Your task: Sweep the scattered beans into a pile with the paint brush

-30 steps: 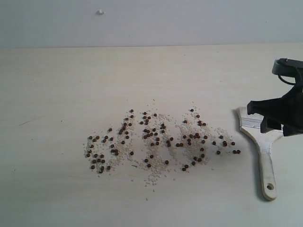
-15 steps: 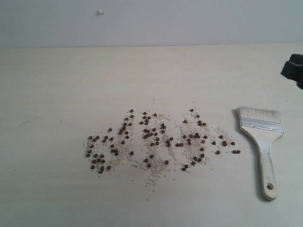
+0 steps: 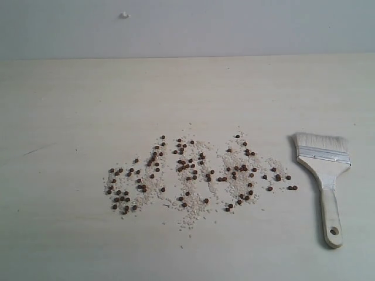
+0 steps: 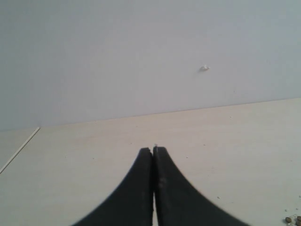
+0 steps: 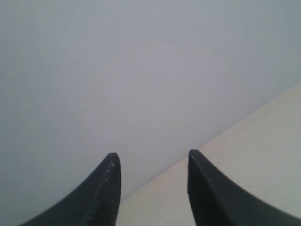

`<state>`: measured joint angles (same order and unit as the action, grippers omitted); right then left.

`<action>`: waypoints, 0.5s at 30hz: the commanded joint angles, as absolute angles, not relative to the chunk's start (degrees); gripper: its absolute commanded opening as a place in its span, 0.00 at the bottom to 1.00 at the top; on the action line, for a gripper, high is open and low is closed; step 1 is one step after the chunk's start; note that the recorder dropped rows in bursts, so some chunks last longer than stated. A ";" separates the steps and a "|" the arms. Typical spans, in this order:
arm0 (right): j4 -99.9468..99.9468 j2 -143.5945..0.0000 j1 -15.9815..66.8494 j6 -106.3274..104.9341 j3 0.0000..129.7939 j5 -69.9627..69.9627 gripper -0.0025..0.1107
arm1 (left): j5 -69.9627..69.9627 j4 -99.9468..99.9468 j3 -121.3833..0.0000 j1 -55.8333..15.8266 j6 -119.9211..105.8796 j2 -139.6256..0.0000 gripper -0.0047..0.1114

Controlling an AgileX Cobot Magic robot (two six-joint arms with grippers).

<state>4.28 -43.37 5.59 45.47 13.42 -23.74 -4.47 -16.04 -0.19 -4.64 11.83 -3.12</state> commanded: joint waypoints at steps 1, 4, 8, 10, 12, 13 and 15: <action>6.34 -41.55 5.34 59.05 12.94 -22.89 0.40 | -4.35 -16.12 0.00 -4.55 12.36 -3.08 0.04; 6.34 -41.44 5.34 61.12 12.94 -24.03 0.40 | -4.35 -16.12 0.00 -4.55 12.36 -3.08 0.04; 8.69 -41.44 5.34 57.65 13.04 -23.68 0.40 | -4.35 -16.12 0.00 -4.55 12.36 -3.08 0.04; 14.11 -41.44 5.34 55.08 13.74 -20.96 0.39 | -4.35 -16.12 0.00 -4.55 12.36 -3.08 0.04; 18.82 -42.17 5.34 53.25 16.17 -14.03 0.37 | -4.35 -16.12 0.00 -4.55 12.36 -3.08 0.04; 20.54 -42.68 5.34 51.86 17.36 -11.27 0.37 | -4.35 -16.12 0.00 -4.55 12.36 -3.08 0.04; 24.58 -44.35 5.34 49.25 20.96 -3.70 0.36 | -4.35 -16.12 0.00 -4.55 12.36 -3.08 0.04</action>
